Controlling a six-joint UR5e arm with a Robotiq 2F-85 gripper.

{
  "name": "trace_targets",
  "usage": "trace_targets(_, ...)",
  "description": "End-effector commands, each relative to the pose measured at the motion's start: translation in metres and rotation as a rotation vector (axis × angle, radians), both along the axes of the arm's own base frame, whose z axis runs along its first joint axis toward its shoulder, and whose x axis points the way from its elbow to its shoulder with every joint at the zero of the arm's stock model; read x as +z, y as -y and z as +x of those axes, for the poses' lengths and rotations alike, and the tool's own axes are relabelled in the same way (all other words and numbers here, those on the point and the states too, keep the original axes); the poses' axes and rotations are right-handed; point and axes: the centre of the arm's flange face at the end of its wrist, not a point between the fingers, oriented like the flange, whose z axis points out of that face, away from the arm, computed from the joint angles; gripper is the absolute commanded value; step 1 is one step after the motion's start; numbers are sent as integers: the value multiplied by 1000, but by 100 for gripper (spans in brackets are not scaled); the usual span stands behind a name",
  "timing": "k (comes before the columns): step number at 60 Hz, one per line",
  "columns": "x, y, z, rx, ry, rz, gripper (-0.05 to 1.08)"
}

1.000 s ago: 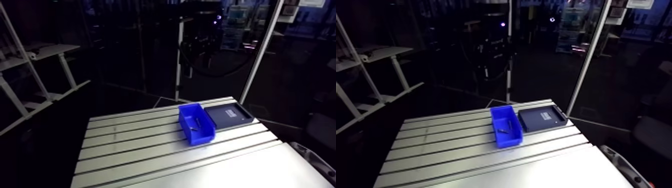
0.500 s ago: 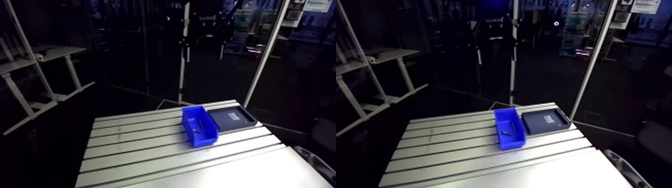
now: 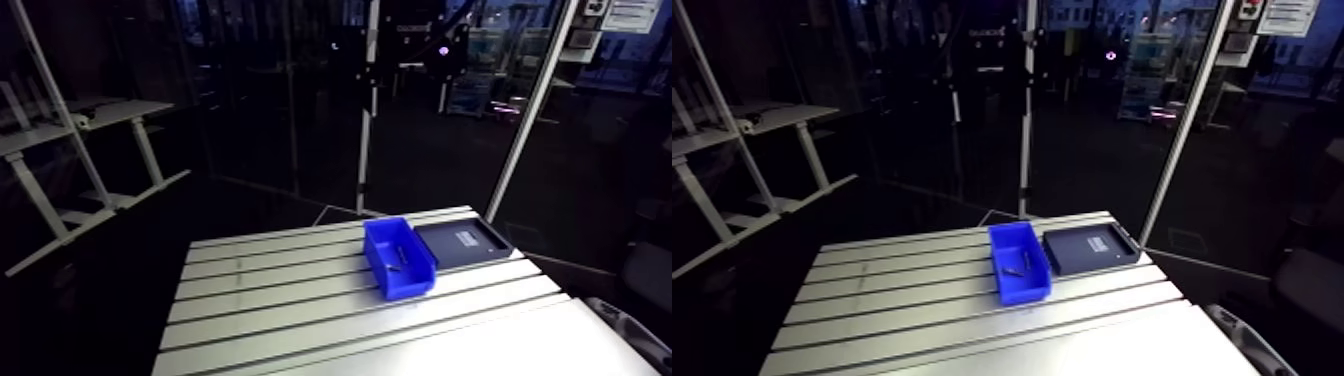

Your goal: Pick up the M10 bolt from the tray and put it into the blue bin.

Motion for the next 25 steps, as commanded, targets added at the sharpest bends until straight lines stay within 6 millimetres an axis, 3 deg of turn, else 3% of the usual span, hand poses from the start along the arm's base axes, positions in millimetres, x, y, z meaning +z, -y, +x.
trace_targets(1,-4,1,2,-3,6,-6,1)
trace_targets(25,-12,0,4,-6,20,-10,1)
